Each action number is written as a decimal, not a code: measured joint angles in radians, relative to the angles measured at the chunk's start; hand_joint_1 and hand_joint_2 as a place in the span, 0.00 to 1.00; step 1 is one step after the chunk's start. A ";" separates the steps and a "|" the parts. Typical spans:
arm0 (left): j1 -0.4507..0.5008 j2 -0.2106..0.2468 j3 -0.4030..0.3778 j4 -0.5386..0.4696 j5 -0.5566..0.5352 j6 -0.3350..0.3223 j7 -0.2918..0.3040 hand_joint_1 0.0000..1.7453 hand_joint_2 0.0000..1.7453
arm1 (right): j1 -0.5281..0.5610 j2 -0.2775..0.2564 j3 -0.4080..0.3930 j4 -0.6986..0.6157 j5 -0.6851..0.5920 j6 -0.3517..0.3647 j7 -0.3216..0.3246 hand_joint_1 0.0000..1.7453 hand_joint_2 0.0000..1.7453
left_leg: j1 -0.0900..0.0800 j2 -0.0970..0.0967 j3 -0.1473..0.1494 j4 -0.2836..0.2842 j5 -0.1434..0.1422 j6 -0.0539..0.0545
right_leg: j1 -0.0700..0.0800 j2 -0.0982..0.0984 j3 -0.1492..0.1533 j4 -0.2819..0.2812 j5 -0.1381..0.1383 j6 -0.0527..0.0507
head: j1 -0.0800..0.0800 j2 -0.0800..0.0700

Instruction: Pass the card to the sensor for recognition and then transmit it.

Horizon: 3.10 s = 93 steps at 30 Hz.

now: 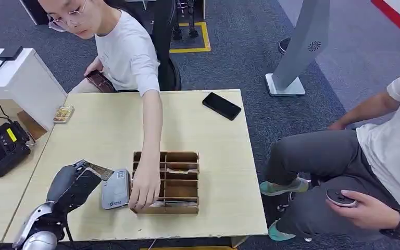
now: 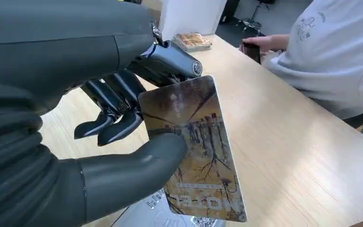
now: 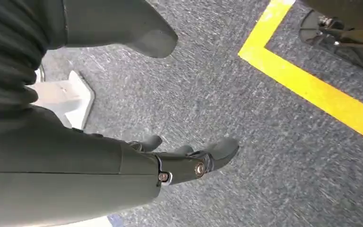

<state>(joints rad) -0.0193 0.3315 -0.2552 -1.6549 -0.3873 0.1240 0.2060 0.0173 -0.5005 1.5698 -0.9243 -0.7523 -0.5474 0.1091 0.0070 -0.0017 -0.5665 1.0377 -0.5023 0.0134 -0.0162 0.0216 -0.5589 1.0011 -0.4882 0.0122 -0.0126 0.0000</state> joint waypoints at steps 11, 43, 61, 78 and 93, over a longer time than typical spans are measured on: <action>0.003 -0.023 0.000 0.016 0.131 -0.029 -0.016 1.00 1.00 | -0.001 0.000 0.000 0.001 0.006 0.007 -0.023 0.00 1.00 | 0.000 0.000 0.000 0.000 0.000 0.000 | 0.000 0.000 0.000 0.000 0.000 0.000 | 0.000 0.000; 0.000 -0.036 0.000 0.033 0.150 0.003 -0.016 1.00 1.00 | -0.005 0.001 0.000 0.019 0.010 0.032 -0.030 0.00 1.00 | 0.000 0.000 0.000 0.000 0.000 0.000 | 0.000 0.000 0.000 0.000 0.000 0.000 | 0.000 0.000; 0.000 -0.035 0.000 0.098 0.090 0.035 0.006 1.00 1.00 | -0.009 0.008 0.000 0.036 0.030 0.040 -0.031 0.00 1.00 | 0.000 0.000 -0.001 0.000 0.000 0.000 | 0.000 0.000 0.000 0.000 0.000 0.000 | 0.000 0.000; 0.003 -0.036 0.000 0.140 0.039 0.048 0.006 1.00 1.00 | -0.010 0.008 0.000 0.042 0.041 0.035 -0.027 0.00 1.00 | 0.000 0.000 -0.001 0.000 0.000 0.000 | 0.000 0.000 0.000 0.000 0.000 0.000 | -0.001 0.000; 0.007 -0.044 0.002 0.176 -0.064 0.087 0.012 1.00 1.00 | -0.010 0.008 0.000 0.042 0.051 0.032 -0.024 0.00 1.00 | 0.000 0.000 0.000 0.000 0.000 0.000 | 0.000 0.000 0.000 0.000 0.000 0.000 | 0.000 0.000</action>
<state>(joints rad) -0.0123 0.2876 -0.2533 -1.4794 -0.4509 0.2106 0.2178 0.0074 -0.4921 1.5698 -0.8827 -0.7015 -0.5154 0.0851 0.0072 -0.0019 -0.5670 1.0375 -0.5023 0.0134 -0.0162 0.0214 -0.5589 1.0012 -0.4884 0.0122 -0.0130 0.0000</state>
